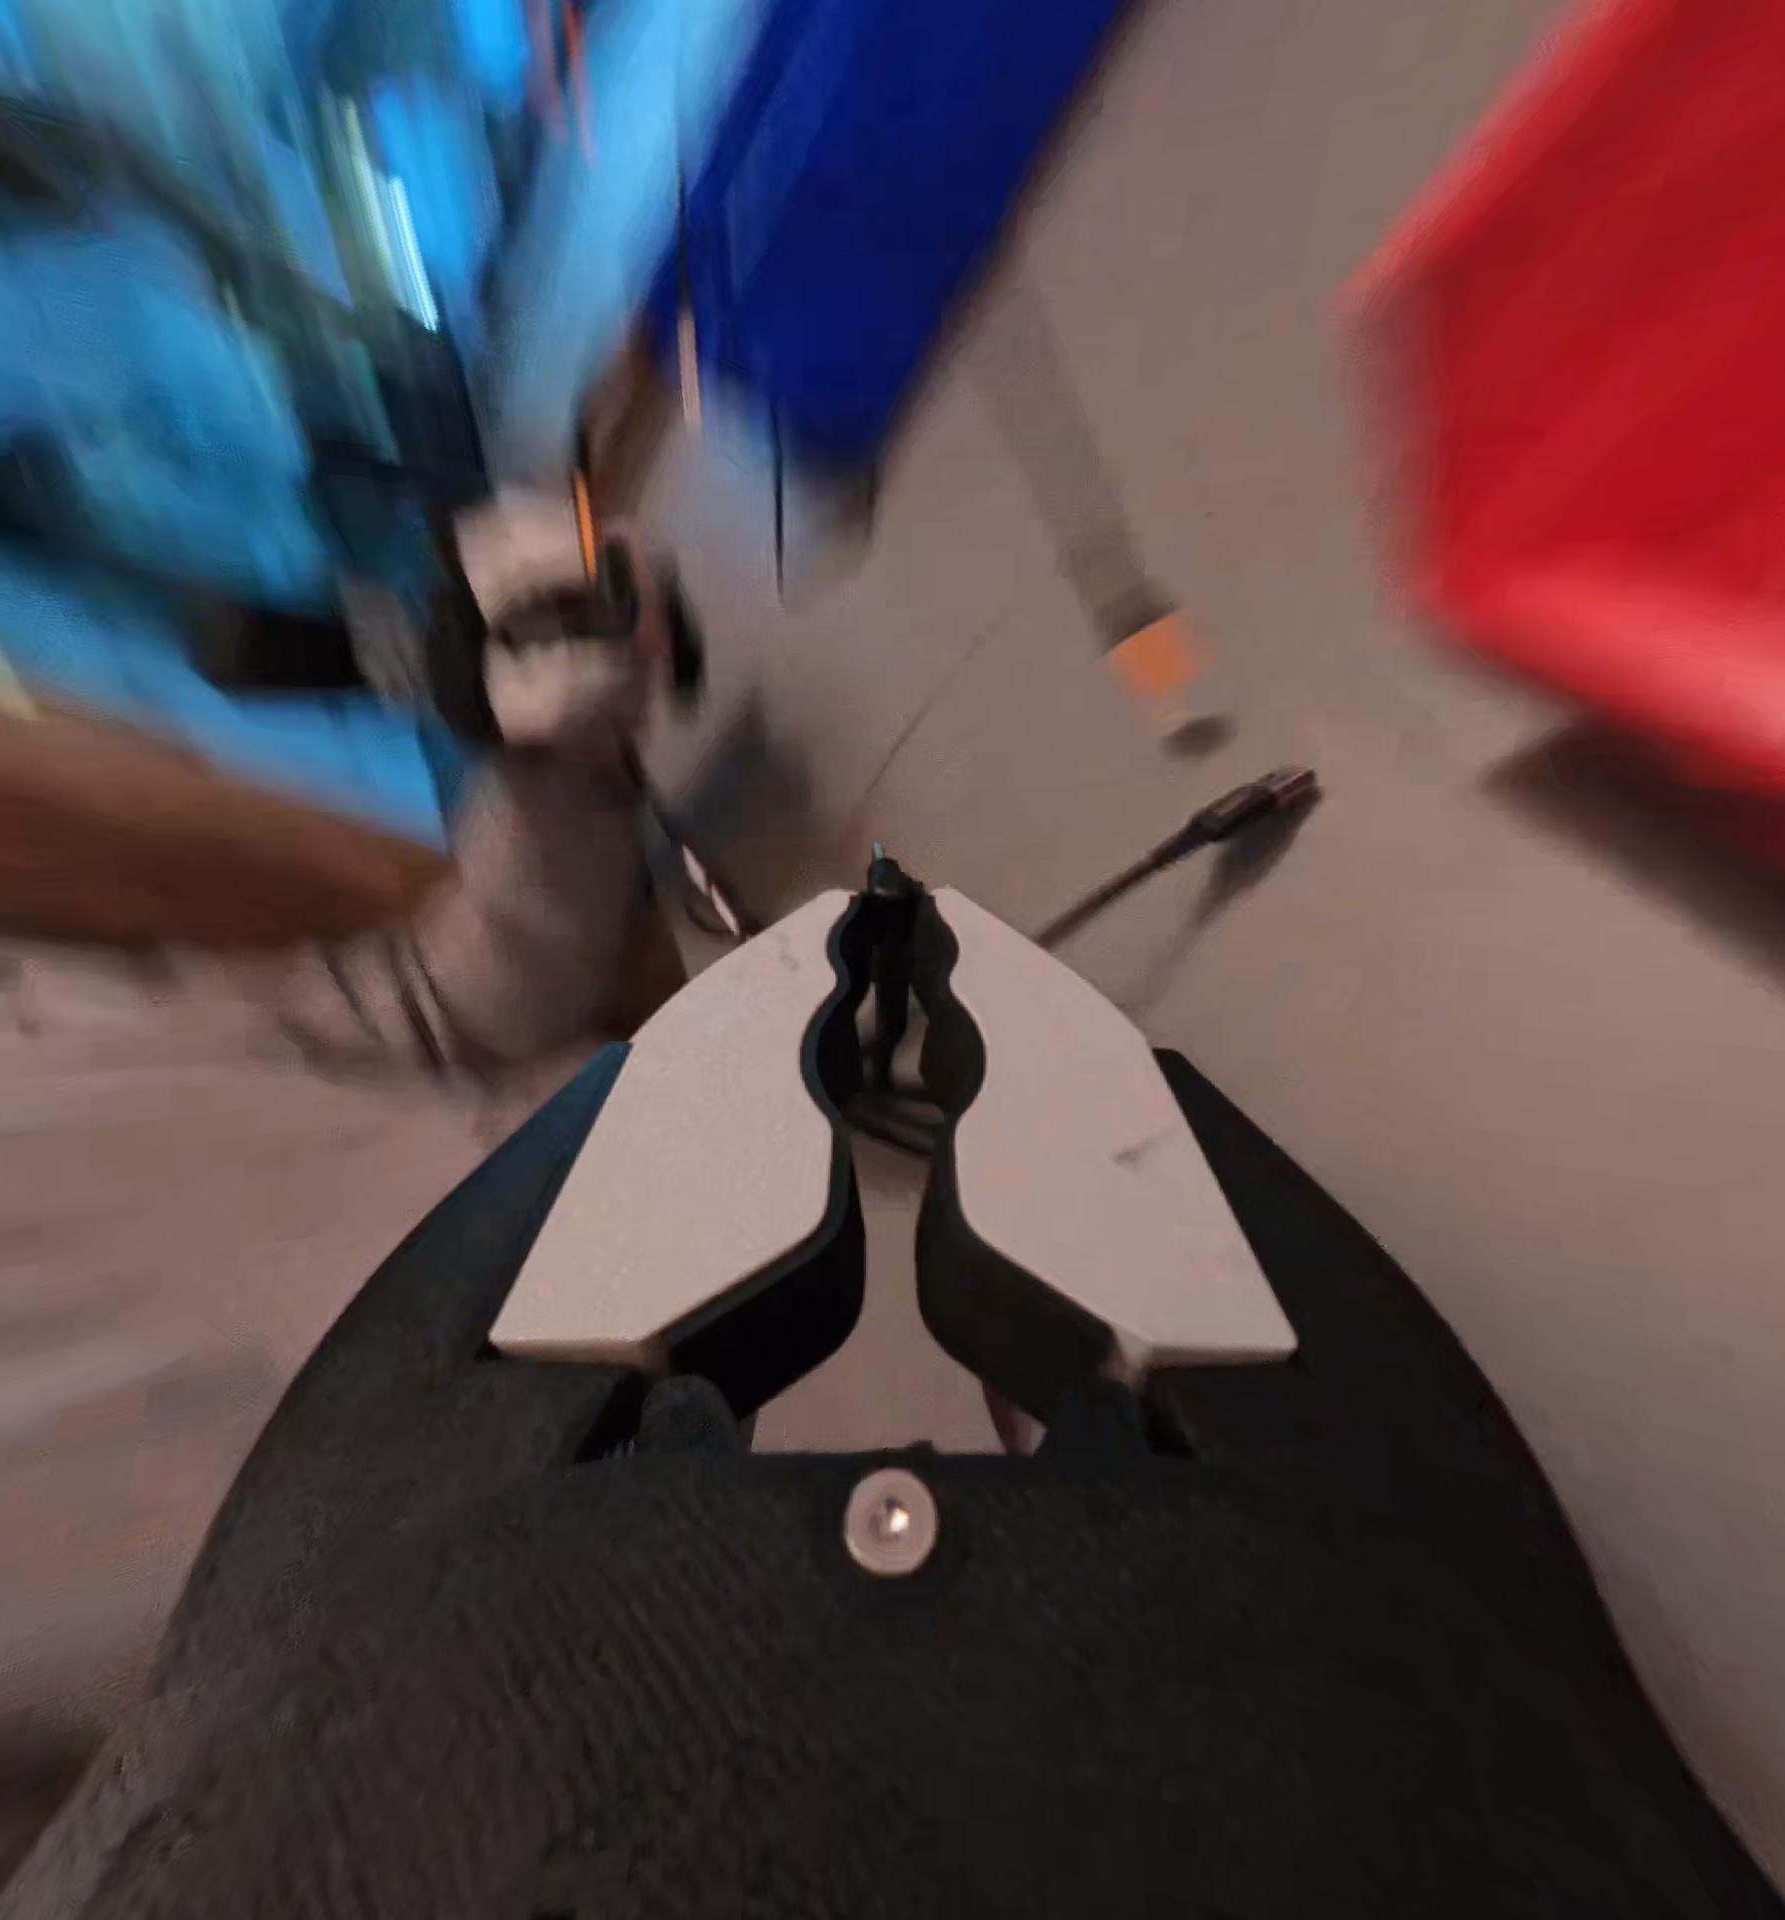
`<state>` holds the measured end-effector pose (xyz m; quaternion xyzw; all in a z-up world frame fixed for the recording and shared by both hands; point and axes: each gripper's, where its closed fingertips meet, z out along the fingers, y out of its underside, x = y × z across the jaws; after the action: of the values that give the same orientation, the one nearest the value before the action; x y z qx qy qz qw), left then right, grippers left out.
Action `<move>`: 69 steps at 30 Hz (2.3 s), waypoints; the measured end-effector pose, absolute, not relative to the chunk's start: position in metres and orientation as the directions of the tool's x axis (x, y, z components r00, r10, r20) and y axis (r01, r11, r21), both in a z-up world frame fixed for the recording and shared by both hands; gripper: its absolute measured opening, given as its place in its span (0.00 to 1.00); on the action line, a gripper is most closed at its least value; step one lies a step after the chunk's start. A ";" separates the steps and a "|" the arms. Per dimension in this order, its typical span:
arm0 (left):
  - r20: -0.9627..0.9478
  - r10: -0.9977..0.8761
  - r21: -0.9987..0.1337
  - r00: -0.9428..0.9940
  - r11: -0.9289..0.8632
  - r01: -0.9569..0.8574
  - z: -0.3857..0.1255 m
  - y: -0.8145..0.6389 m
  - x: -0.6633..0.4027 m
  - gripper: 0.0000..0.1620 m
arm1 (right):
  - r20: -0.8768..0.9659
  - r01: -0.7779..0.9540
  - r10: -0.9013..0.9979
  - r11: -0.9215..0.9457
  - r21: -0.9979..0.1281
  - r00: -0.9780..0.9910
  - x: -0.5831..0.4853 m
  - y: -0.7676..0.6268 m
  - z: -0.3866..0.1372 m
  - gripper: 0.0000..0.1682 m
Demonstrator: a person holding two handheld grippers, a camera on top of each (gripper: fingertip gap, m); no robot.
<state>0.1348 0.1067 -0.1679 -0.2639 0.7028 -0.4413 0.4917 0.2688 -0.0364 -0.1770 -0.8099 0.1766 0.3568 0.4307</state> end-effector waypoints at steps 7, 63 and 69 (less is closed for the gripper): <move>-0.394 -0.824 -0.918 -0.406 0.336 0.209 -0.116 0.104 0.123 0.14 | -0.603 -0.463 0.199 -0.473 -0.750 0.773 0.275 -0.057 -0.076 0.05; -0.197 -0.780 -0.980 -0.594 0.133 0.150 -0.151 0.081 0.125 0.14 | 0.032 -0.269 -0.425 -0.626 -0.732 0.904 0.481 -0.038 -0.170 0.10; -0.192 -0.784 -0.981 -0.591 0.131 0.144 -0.153 0.083 0.126 0.14 | 0.053 -0.220 -0.502 -0.468 -0.856 0.863 0.502 -0.049 -0.112 0.19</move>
<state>0.1256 0.0828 -0.1533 -0.2463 0.6493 -0.6112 0.3796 0.5020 -0.0489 -0.1116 -0.8435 0.2140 -0.1504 0.4692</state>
